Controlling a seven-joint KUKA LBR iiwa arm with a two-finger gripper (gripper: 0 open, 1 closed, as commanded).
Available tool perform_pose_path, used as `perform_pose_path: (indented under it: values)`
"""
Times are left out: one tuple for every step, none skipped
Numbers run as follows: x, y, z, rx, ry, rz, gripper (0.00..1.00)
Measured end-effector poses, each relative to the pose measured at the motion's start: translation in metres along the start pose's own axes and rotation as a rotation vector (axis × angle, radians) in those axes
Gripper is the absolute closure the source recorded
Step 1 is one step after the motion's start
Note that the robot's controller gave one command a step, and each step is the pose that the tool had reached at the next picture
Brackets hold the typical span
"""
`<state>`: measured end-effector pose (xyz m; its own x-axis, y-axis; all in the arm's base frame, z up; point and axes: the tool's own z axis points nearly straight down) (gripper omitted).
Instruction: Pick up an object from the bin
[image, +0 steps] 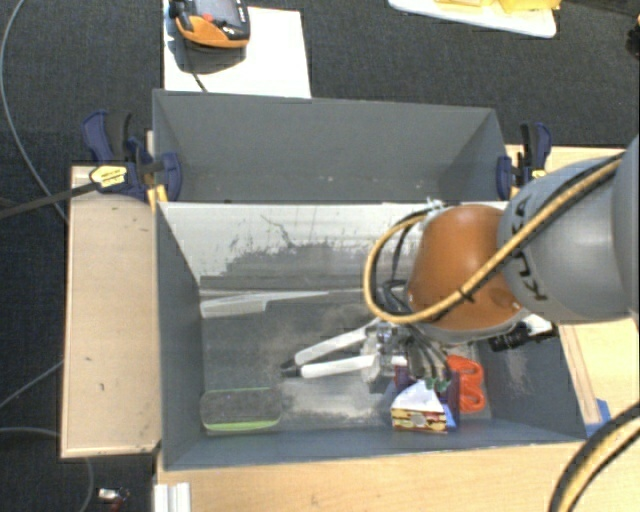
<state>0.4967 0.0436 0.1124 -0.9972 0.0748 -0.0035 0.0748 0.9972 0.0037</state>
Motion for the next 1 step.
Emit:
perform_pose_path:
  values:
    - [-0.0013,0.0001,-0.0368,-0.001,-0.003,0.001,1.00]
